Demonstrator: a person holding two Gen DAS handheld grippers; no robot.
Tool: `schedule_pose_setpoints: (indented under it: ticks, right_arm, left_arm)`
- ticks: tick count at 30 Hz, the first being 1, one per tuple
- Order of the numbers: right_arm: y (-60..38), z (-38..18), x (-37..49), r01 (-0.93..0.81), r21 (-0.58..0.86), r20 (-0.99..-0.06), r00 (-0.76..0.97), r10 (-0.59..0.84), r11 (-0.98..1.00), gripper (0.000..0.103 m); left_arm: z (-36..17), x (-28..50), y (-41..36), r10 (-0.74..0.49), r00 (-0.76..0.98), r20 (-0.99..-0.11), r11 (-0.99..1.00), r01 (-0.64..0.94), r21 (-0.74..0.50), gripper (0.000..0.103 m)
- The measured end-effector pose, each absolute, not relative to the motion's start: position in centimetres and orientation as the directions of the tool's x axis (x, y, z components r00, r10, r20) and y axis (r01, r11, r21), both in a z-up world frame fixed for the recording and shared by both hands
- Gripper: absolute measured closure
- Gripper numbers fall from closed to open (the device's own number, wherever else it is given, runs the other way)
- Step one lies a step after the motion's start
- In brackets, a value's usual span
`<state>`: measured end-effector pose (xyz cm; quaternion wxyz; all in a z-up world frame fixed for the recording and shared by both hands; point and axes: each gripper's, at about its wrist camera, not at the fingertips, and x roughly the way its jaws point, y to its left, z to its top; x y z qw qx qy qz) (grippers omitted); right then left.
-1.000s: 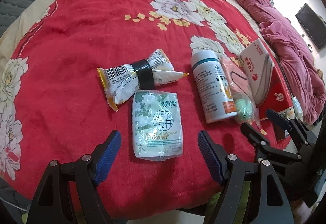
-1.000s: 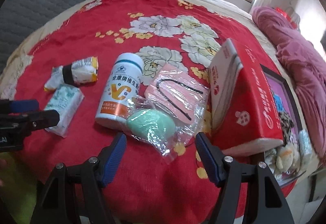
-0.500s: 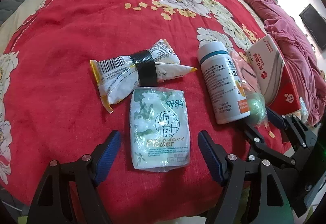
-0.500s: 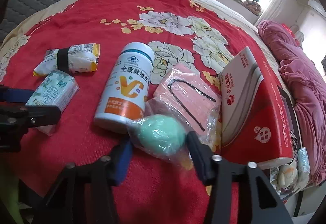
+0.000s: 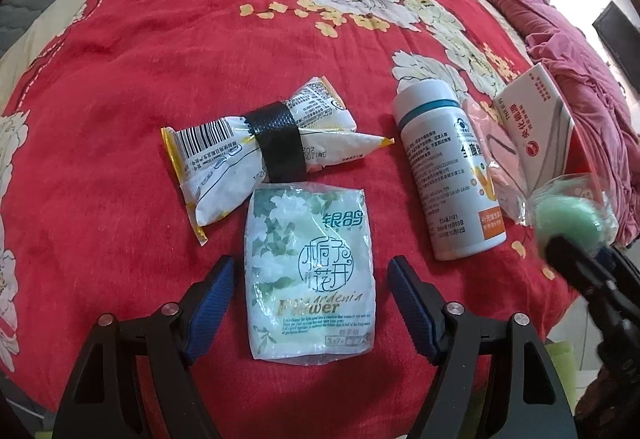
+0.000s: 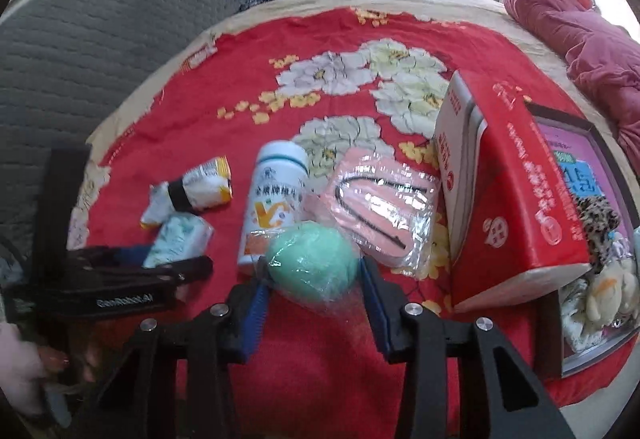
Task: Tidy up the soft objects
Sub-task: 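Grasp the bagged green ball with the right tool while the left tool grasps another Flower tissue pack, then lift the green ball and tissue pack with both tools toward the pink box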
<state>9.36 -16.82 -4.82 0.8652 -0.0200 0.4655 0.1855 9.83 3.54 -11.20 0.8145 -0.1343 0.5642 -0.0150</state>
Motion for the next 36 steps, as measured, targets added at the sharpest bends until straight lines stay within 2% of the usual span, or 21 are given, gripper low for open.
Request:
schedule_pose_setpoints:
  ticks: [1, 2, 5, 9, 22, 36]
  right_arm:
    - [-16.9, -4.5, 9.4, -0.337, 0.146, -0.808, 0.502, 0.309, 0.930, 0.059]
    - [-17.1, -4.2, 9.4, -0.333, 0.156, -0.803, 0.505, 0.316, 0.930, 0.059]
    - [-17.6, -3.4, 9.4, -0.320, 0.188, -0.789, 0.513, 0.337, 0.928, 0.059]
    - [-18.1, -2.3, 9.2, -0.313, 0.194, -0.773, 0.534, 0.342, 0.930, 0.059]
    - [-22.5, 2.2, 8.1, -0.254, 0.256, -0.688, 0.630, 0.360, 0.933, 0.059]
    - [-36.7, 4.9, 7.1, 0.023, 0.327, -0.624, 0.756, 0.198, 0.945, 0.059]
  left_arm:
    - [-11.2, 9.9, 3.6, -0.169, 0.362, -0.917, 0.964, -0.131, -0.230, 0.043]
    - [-11.1, 9.8, 3.8, -0.170, 0.363, -0.916, 0.964, -0.131, -0.231, 0.047]
    - [-10.8, 9.6, 4.1, -0.193, 0.371, -0.908, 0.957, -0.133, -0.258, 0.051]
    - [-9.7, 8.7, 4.0, -0.212, 0.388, -0.897, 0.952, -0.125, -0.279, 0.052]
    - [-0.5, 7.6, -0.8, -0.274, 0.528, -0.804, 0.951, 0.028, -0.307, 0.052]
    - [3.9, 9.7, -12.6, -0.375, 0.529, -0.761, 0.927, 0.240, -0.290, 0.052]
